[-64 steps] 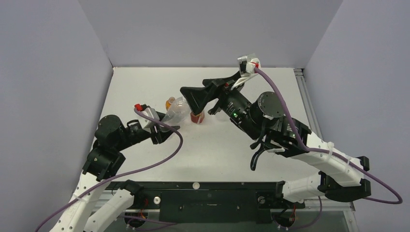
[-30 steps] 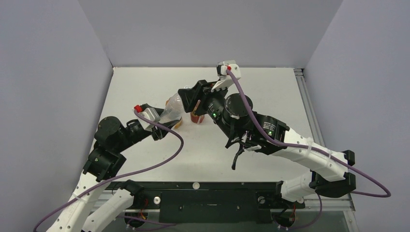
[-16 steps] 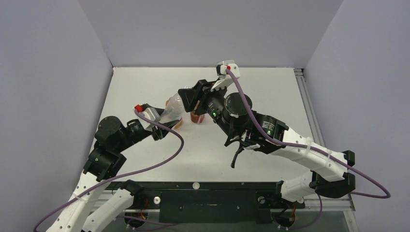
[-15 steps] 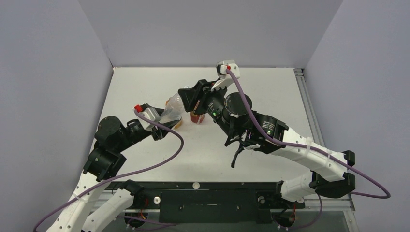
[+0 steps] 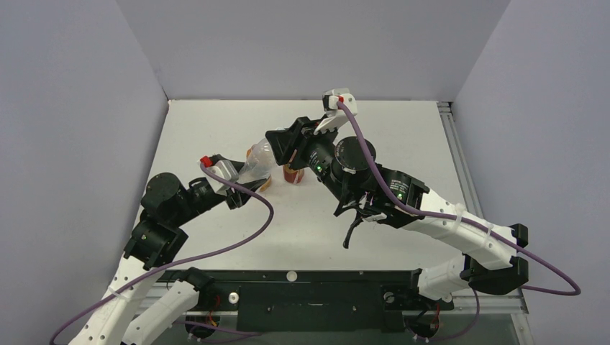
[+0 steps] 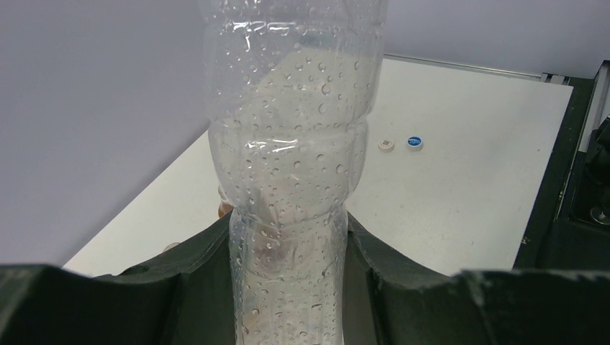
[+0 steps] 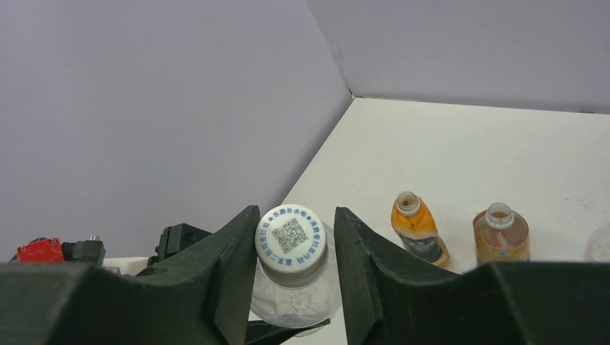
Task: Unscrew the bottle caps
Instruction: Unscrew the bottle cap from the plastic bottle.
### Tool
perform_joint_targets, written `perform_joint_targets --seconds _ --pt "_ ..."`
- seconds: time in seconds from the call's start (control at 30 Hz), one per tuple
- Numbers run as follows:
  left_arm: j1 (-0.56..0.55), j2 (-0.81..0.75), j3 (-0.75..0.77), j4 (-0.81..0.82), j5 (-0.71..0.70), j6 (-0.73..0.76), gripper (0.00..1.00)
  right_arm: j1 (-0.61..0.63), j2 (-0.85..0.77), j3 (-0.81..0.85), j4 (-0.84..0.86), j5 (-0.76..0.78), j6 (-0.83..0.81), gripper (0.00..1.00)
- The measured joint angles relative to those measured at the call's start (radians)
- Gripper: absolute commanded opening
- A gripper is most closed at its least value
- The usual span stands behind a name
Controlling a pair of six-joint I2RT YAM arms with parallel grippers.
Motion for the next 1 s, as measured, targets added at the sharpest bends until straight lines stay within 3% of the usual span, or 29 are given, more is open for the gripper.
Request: perform_joint_targets --seconds 0.13,0.4,1.0 --pt "0.000 0.000 0.000 0.000 0.000 0.000 0.00 0.000 0.000 0.000 0.002 -0.005 0.000 0.37" --pt "0.000 0.000 -0.002 0.000 0.004 0.000 0.00 -0.007 -0.009 0.000 0.006 -0.011 0.000 0.50" --pt "0.000 0.000 -0.002 0.000 0.007 0.000 0.00 -0.027 -0.037 -0.016 0.025 -0.033 0.012 0.52"
